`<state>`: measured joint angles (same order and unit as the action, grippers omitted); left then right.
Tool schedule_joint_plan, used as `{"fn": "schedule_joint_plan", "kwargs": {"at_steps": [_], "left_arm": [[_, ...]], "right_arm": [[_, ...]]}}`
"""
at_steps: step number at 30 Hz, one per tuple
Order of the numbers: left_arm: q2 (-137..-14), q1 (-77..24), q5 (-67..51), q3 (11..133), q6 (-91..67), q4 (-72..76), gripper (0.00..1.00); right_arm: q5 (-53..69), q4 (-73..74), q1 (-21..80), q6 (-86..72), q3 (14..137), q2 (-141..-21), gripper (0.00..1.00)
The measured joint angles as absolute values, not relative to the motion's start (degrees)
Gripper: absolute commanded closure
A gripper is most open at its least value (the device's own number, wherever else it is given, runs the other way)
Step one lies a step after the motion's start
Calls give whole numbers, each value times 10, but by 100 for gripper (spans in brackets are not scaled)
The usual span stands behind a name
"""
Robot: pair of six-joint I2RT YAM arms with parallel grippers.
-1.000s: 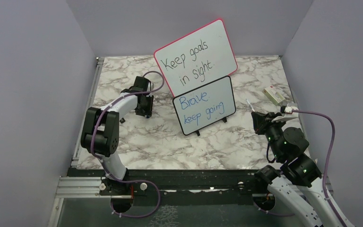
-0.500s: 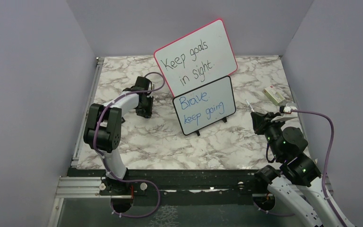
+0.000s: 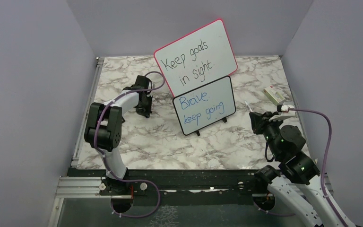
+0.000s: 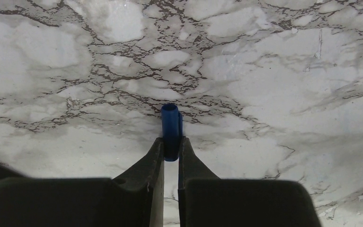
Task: Write a sentence on the whiteboard
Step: Close the whiteboard marker at the center of the board.
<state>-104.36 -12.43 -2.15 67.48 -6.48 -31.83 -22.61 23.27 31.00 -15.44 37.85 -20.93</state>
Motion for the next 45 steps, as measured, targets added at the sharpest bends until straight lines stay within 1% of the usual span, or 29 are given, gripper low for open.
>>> {"fn": "schedule_joint_plan", "kwargs": {"at_steps": [2, 7, 14, 18, 23, 30, 38, 45], "left_arm": [[-1042, -124, -24, 675, -63, -318, 96], [-1009, -126, -34, 663, -54, -319, 97], [-887, -147, -40, 642, -36, -310, 100], [-809, -189, -30, 625, -17, -304, 100], [-722, -271, 1, 609, 23, -294, 100], [-634, -328, 22, 581, 69, -283, 100], [-545, -434, 25, 528, 192, -253, 100], [-478, -471, 10, 466, 337, -214, 100]], "right_arm": [[-219, 233, 310, -154, 378, -213, 99], [-197, 232, 310, -152, 378, -216, 99], [-146, 230, 310, -147, 378, -227, 99], [-108, 230, 310, -145, 380, -233, 100], [-58, 222, 310, -145, 386, -245, 99], [22, 190, 310, -151, 389, -269, 99], [92, 142, 310, -165, 389, -297, 99], [149, 106, 310, -175, 388, -308, 99]]}}
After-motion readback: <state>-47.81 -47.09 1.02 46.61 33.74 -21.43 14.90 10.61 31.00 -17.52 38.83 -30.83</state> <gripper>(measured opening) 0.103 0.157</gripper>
